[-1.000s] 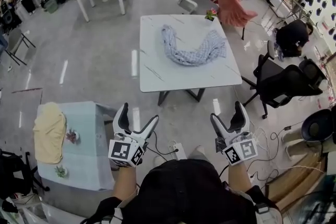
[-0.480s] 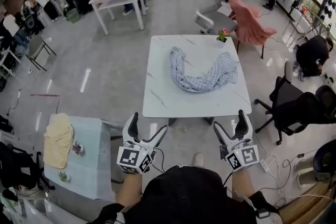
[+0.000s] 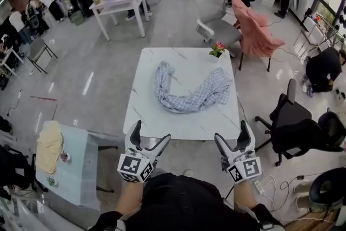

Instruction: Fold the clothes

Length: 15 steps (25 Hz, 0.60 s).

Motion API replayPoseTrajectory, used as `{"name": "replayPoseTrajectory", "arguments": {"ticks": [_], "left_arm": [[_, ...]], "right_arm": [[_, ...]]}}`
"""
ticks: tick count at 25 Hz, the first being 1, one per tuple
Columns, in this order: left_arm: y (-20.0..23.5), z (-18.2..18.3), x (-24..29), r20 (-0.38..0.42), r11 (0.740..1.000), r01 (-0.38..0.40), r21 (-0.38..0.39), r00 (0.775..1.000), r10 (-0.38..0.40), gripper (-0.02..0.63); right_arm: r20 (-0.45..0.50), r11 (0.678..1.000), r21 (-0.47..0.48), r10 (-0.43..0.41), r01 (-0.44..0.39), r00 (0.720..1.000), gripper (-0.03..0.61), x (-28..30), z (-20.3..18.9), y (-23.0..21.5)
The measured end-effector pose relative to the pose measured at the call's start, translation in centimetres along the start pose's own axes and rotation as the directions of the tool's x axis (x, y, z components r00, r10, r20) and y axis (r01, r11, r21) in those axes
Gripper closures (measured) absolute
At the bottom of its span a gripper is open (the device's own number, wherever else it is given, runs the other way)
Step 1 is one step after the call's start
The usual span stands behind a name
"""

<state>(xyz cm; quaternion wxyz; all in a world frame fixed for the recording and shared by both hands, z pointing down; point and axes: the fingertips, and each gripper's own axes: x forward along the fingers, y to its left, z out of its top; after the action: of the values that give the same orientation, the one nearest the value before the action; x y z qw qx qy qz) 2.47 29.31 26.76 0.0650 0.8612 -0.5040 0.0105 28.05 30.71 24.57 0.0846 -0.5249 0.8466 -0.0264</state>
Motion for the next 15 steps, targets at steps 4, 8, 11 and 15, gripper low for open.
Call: {"name": "replayPoseTrajectory", "arguments": {"ticks": [4, 8, 11, 15], "left_arm": [[-0.8, -0.1, 3.0, -0.026, 1.000, 0.011, 0.012, 1.000, -0.011, 0.120], [-0.6, 0.5, 5.2, -0.023, 0.999, 0.014, 0.037, 1.000, -0.013, 0.120], [1.3, 0.5, 6.9, -0.017, 0.998, 0.007, 0.060, 1.000, -0.006, 0.120], [4.9, -0.9, 9.0, -0.048, 0.999, -0.009, 0.045, 0.999, 0.011, 0.120]], "right_arm": [[-0.004, 0.999, 0.028, -0.029, 0.029, 1.000, 0.120, -0.1, -0.3, -2.8], [-0.013, 0.998, 0.035, -0.045, 0.046, 0.999, 0.120, 0.6, -0.9, -5.1], [-0.006, 0.999, -0.001, -0.051, 0.051, 0.999, 0.120, 2.4, -1.5, -6.5], [-0.051, 0.997, -0.052, -0.066, 0.063, 0.997, 0.120, 5.2, -2.9, -6.7]]}}
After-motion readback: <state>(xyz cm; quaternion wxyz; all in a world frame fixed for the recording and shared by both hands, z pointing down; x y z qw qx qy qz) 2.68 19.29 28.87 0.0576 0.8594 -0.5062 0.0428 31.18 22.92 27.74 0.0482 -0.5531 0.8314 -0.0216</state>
